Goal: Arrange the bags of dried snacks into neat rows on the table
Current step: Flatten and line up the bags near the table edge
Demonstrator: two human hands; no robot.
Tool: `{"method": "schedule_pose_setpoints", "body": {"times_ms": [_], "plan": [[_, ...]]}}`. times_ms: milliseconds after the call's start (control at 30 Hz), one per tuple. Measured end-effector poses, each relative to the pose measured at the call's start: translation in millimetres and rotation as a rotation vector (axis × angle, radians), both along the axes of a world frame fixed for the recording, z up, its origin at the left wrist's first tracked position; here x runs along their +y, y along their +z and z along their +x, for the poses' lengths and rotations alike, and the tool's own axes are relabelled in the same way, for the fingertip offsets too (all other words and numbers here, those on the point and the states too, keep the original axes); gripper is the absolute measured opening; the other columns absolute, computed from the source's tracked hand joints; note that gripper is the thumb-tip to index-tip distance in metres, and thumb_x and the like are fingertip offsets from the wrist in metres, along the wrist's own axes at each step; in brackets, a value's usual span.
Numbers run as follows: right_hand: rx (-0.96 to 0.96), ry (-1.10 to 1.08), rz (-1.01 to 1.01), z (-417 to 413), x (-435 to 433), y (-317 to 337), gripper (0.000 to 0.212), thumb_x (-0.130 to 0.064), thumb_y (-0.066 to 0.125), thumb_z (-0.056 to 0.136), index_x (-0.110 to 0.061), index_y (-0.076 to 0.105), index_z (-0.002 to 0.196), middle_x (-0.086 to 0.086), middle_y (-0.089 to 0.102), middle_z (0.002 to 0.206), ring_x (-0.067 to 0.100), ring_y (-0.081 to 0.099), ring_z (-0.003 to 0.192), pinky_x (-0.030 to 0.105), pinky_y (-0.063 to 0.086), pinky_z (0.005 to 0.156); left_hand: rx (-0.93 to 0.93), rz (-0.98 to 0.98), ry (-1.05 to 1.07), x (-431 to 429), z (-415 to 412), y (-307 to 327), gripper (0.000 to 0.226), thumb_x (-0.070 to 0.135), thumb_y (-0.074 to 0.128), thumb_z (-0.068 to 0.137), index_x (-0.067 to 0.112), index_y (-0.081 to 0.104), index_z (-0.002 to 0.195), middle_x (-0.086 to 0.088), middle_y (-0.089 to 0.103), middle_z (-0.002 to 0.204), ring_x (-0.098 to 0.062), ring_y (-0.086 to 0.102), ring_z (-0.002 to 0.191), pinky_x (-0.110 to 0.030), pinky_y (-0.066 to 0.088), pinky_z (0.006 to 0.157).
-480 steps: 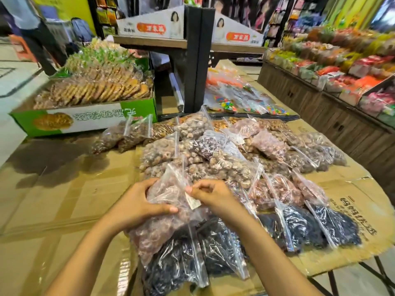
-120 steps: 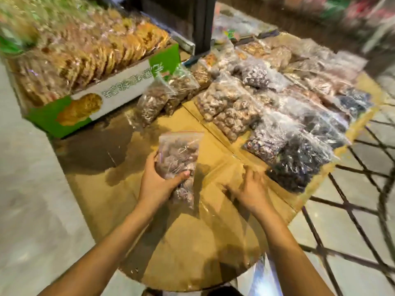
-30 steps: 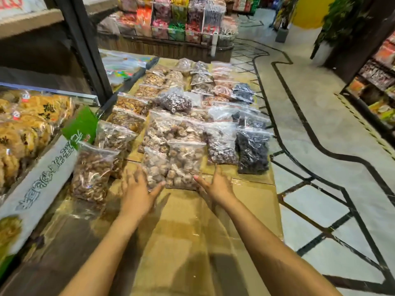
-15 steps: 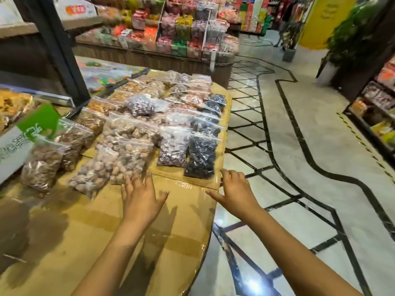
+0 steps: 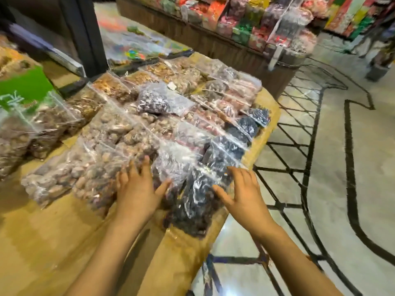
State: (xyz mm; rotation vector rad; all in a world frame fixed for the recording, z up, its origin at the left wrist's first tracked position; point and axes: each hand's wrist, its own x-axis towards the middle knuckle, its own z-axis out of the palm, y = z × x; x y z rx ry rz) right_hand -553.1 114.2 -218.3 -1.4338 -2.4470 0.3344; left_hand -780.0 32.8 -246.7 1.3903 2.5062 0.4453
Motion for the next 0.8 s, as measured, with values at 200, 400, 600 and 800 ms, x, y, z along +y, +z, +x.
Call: {"method": "schedule_pose_setpoints", "body": {"times_ms": [200, 400, 600, 800], "plan": [[0.173, -0.036, -0.184, 16, 87, -6, 0.060, -0.049, 0.052, 0.089, -0.014, 0.039, 0.136, 0.007, 0.043, 0.135, 0.022, 0.027, 0.130, 0.035, 0.026, 0.108, 0.044, 0.020, 0.033, 74, 28, 21, 0.084, 0.063, 0.039, 0.087, 0.018, 0.009, 0.151, -0.021, 0.014, 0.156, -0.040, 0.007, 0.144, -0.053, 0.015, 0.115], [0.181, 0.226, -0.160, 29, 194, -4, 0.058, -0.050, 0.052, 0.089, -0.016, 0.038, 0.134, 0.004, 0.040, 0.133, 0.018, 0.021, 0.129, 0.038, 0.029, 0.109, 0.085, 0.006, 0.242, 130, 52, 35, 0.086, 0.067, 0.036, 0.085, 0.022, 0.004, 0.151, -0.019, 0.011, 0.157, -0.038, 0.008, 0.145, -0.054, 0.017, 0.116], [0.111, 0.403, -0.194, 38, 283, 2, 0.062, -0.047, 0.053, 0.090, -0.013, 0.034, 0.138, 0.006, 0.039, 0.137, 0.022, 0.022, 0.130, 0.037, 0.029, 0.106, 0.015, 0.017, 0.462, 165, 81, 28, 0.089, 0.069, 0.038, 0.083, 0.020, 0.006, 0.150, -0.020, 0.009, 0.158, -0.038, 0.008, 0.145, -0.056, 0.013, 0.116], [0.115, 0.668, -0.158, -33, 336, 9, 0.050, -0.032, 0.055, 0.092, -0.015, 0.036, 0.135, 0.008, 0.041, 0.133, 0.026, 0.031, 0.128, 0.041, 0.035, 0.104, 0.021, 0.046, 0.633, 182, 57, 46, 0.088, 0.065, 0.043, 0.083, 0.017, 0.011, 0.150, -0.025, 0.024, 0.150, -0.043, 0.022, 0.139, -0.057, 0.025, 0.111]]}}
